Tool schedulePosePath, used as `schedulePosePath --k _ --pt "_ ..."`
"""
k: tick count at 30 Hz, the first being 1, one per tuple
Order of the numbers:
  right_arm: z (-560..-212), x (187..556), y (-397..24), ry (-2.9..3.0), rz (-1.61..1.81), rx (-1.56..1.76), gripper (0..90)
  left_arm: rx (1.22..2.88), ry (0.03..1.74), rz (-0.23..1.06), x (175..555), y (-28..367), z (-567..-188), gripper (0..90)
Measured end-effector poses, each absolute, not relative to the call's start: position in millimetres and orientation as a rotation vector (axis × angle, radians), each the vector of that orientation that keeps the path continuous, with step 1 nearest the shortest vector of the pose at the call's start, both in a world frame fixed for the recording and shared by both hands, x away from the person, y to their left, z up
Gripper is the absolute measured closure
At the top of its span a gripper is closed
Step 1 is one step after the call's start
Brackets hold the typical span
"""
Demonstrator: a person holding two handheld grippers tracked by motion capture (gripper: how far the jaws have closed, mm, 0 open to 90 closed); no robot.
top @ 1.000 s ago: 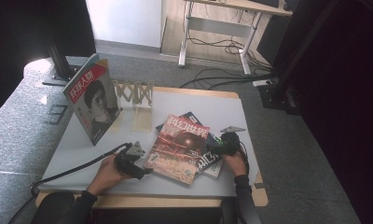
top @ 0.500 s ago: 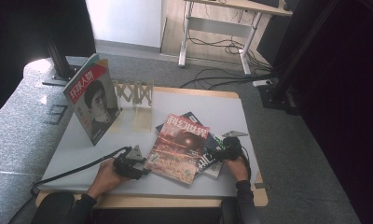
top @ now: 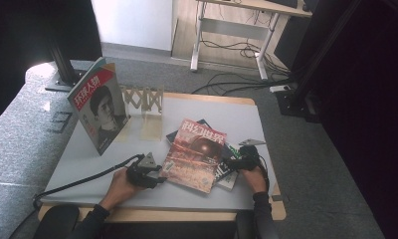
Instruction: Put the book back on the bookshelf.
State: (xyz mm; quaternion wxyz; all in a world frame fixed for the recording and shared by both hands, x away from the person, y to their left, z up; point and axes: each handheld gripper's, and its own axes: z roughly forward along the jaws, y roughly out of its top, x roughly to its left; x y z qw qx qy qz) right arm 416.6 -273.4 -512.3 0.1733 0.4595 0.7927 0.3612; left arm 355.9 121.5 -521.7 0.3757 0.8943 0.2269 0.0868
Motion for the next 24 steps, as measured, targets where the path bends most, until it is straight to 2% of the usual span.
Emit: schedulePosePath --k 11,17,24 --pt "-510 417 -282 2.222 1.025 1.328 8.3 2.252 0.588 0.208 365 112 -517 46.9" --pt "-507 416 -284 2.217 1.031 1.321 8.4 2.181 0.622 0.224 371 119 -501 34.2" --pt "-505 417 -285 2.210 1.047 1.335 8.3 2.207 0.663 0.280 380 118 -504 28.4"
